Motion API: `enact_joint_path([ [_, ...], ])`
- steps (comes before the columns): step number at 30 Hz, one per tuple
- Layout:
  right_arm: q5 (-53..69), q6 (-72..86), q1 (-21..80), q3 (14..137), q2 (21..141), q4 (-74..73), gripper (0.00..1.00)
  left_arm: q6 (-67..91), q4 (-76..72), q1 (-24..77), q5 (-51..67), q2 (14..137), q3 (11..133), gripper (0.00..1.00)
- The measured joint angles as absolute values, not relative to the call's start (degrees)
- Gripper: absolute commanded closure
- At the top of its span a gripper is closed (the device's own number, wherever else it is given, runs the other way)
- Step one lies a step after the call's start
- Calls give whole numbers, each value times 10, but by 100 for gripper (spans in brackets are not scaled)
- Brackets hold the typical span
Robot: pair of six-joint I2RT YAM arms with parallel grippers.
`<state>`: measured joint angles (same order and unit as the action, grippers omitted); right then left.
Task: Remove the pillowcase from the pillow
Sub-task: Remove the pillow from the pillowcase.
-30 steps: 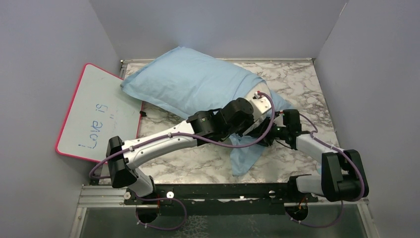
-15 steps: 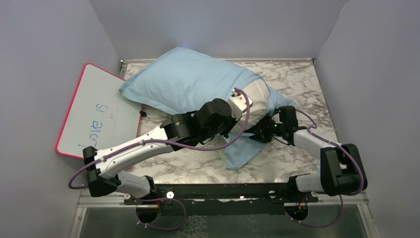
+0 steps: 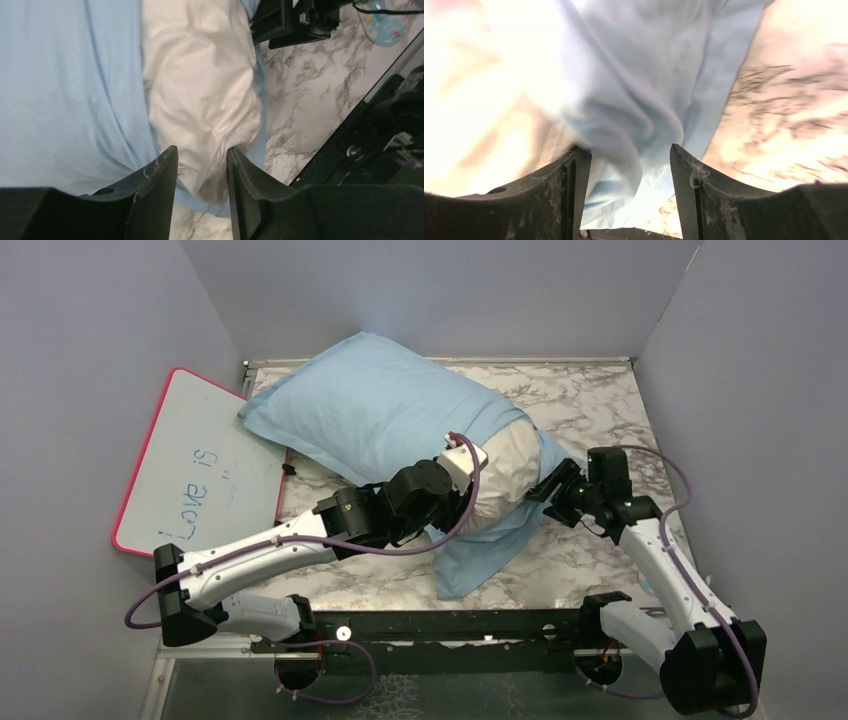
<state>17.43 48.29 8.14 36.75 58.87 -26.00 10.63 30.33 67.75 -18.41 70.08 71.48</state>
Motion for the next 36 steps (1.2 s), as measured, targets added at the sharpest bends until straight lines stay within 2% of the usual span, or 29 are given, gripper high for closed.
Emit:
enact_joint_path([
  [2, 123, 477, 80, 393, 557, -311, 32, 115, 302, 677, -183, 702, 714, 28],
  [4, 73, 474, 78, 417, 532, -352, 30, 115, 297, 677, -183, 702, 716, 20],
  [7, 11, 469, 78, 448, 503, -400, 26, 112, 294, 677, -183, 702, 730, 13],
  [12, -60, 470, 78, 481, 480, -443, 25, 95, 278, 677, -178, 702, 756, 2],
  [17, -101, 479, 78, 490, 478, -469, 25, 58, 271, 677, -147, 739, 793, 1],
  [23, -116, 481, 78, 490, 478, -487, 25, 3, 273, 677, -102, 850, 857, 1],
  [27, -127, 485, 78, 490, 471, -496, 18, -26, 283, 676, -100, 928, 898, 1],
  [31, -139, 492, 78, 485, 451, -498, 18, -44, 298, 672, -116, 996, 926, 1],
  [36, -135, 491, 78, 468, 426, -490, 17, -54, 321, 671, -173, 1053, 923, 9],
])
